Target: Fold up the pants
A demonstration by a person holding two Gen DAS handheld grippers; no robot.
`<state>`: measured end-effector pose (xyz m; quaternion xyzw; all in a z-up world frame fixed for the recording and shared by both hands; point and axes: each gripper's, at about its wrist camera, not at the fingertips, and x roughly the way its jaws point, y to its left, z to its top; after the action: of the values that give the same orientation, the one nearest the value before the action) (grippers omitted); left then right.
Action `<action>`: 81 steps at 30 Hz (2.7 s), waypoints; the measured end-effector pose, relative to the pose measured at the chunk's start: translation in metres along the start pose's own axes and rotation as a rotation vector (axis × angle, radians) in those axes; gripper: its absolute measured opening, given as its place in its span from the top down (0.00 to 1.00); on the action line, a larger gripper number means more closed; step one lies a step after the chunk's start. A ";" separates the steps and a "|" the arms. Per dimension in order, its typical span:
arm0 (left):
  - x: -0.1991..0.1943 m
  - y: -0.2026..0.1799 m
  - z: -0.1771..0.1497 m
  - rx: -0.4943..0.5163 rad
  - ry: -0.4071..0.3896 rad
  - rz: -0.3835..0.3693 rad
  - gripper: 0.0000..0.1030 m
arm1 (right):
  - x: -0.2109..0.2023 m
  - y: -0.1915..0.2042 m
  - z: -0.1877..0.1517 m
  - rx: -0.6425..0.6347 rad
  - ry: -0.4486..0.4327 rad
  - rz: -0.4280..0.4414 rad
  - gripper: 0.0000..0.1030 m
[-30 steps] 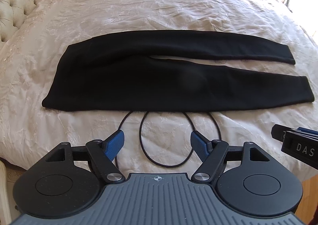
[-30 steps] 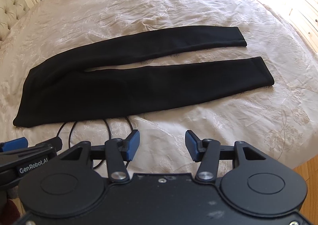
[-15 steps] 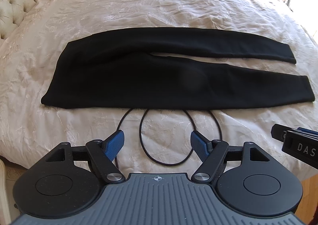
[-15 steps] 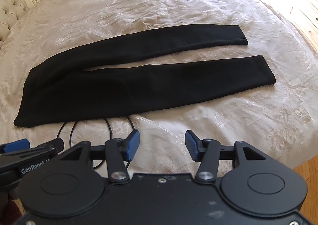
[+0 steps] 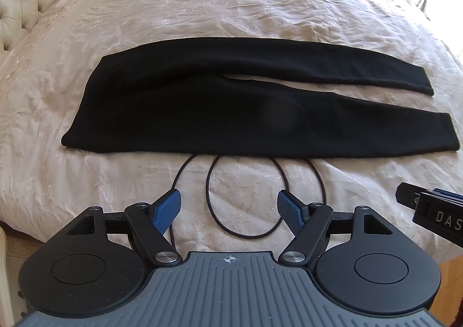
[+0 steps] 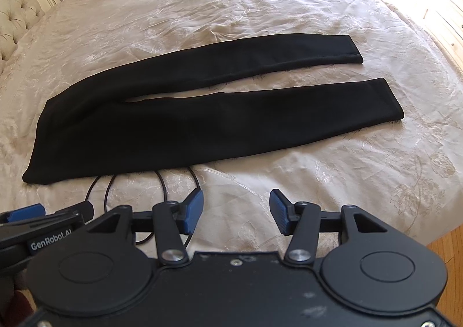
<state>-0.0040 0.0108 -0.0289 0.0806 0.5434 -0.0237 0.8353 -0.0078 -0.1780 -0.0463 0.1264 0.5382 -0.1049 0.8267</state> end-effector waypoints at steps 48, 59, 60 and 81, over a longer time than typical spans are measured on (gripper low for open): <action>0.059 0.025 0.009 0.250 -0.111 0.029 0.49 | 0.040 -0.022 0.013 0.089 -0.183 -0.070 0.50; 0.113 0.012 0.011 0.578 -0.109 -0.073 0.50 | 0.077 -0.037 0.026 0.253 -0.015 -0.183 0.54; 0.117 0.011 0.012 0.599 -0.108 -0.086 0.50 | 0.080 -0.037 0.028 0.264 -0.010 -0.194 0.54; 0.151 -0.021 0.022 0.681 -0.032 -0.116 0.65 | 0.113 -0.115 0.051 0.529 0.010 -0.247 0.66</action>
<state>0.0745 -0.0064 -0.1600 0.3235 0.4948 -0.2523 0.7660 0.0453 -0.3072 -0.1409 0.2716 0.5074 -0.3407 0.7434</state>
